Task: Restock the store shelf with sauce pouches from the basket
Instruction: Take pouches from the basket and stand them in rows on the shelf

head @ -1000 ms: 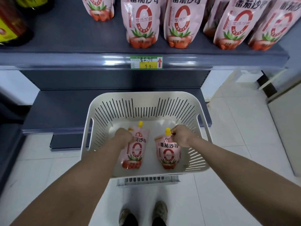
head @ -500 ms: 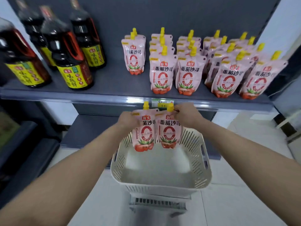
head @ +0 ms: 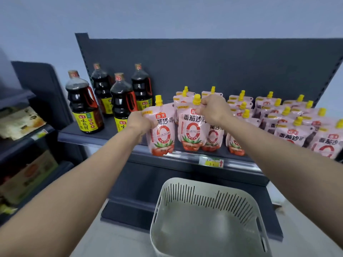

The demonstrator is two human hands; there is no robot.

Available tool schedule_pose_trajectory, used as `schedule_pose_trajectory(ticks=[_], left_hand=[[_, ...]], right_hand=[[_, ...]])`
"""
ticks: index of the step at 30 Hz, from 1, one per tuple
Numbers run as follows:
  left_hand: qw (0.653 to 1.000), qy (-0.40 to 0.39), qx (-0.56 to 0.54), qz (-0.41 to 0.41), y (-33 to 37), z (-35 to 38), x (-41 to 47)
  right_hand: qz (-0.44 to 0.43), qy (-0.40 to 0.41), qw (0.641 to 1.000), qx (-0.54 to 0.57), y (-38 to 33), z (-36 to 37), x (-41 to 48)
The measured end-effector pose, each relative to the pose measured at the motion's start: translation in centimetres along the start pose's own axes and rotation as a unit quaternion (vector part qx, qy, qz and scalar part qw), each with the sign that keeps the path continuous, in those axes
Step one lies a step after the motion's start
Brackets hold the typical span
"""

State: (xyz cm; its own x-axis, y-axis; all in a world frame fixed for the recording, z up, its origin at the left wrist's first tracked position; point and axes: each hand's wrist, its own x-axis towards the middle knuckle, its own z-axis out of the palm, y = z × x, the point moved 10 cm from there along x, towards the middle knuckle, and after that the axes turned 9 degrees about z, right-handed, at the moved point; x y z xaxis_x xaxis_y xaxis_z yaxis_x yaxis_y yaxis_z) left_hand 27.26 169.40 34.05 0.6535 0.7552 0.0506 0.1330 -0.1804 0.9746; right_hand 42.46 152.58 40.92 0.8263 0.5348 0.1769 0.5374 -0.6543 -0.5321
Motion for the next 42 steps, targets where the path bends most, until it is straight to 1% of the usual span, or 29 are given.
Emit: schedule_pose_trajectory(ticks=[4, 9, 13, 19, 25, 31, 37, 39, 42], left_hand=[[1.000, -0.006, -0.012, 0.001, -0.3, -1.5, 3.6], [0.999, -0.037, -0.012, -0.008, -1.9, -1.4, 8.0], [0.998, -0.057, -0.003, -0.011, -3.1, -1.0, 11.1], [0.997, -0.079, 0.008, -0.010, -4.6, -0.2, 14.0], [0.995, -0.096, -0.001, 0.002, -5.3, 0.8, 15.0], [0.996, -0.093, 0.003, -0.001, -5.6, 1.9, 14.9], [0.994, -0.110, 0.009, -0.002, -5.6, 3.3, 14.1], [0.993, -0.116, 0.005, 0.000, -5.3, 4.1, 13.7], [0.992, -0.129, 0.000, 0.006, -4.9, 5.6, 13.4]], right_hand=[[0.009, 0.028, 0.999, -0.023, -2.1, 1.2, 4.0], [0.054, 0.040, 0.995, -0.074, -2.5, 4.3, 9.2], [0.088, 0.026, 0.990, -0.103, -1.7, 7.4, 12.6], [0.125, 0.013, 0.986, -0.111, 0.5, 10.8, 15.7], [0.124, -0.009, 0.985, -0.118, 2.3, 12.6, 16.8], [0.119, -0.032, 0.986, -0.116, 2.1, 12.1, 17.1], [0.099, -0.069, 0.977, -0.175, 2.0, 11.2, 16.7], [0.084, -0.063, 0.975, -0.197, 1.5, 10.2, 16.1], [0.066, -0.042, 0.981, -0.177, 0.6, 8.3, 15.2]])
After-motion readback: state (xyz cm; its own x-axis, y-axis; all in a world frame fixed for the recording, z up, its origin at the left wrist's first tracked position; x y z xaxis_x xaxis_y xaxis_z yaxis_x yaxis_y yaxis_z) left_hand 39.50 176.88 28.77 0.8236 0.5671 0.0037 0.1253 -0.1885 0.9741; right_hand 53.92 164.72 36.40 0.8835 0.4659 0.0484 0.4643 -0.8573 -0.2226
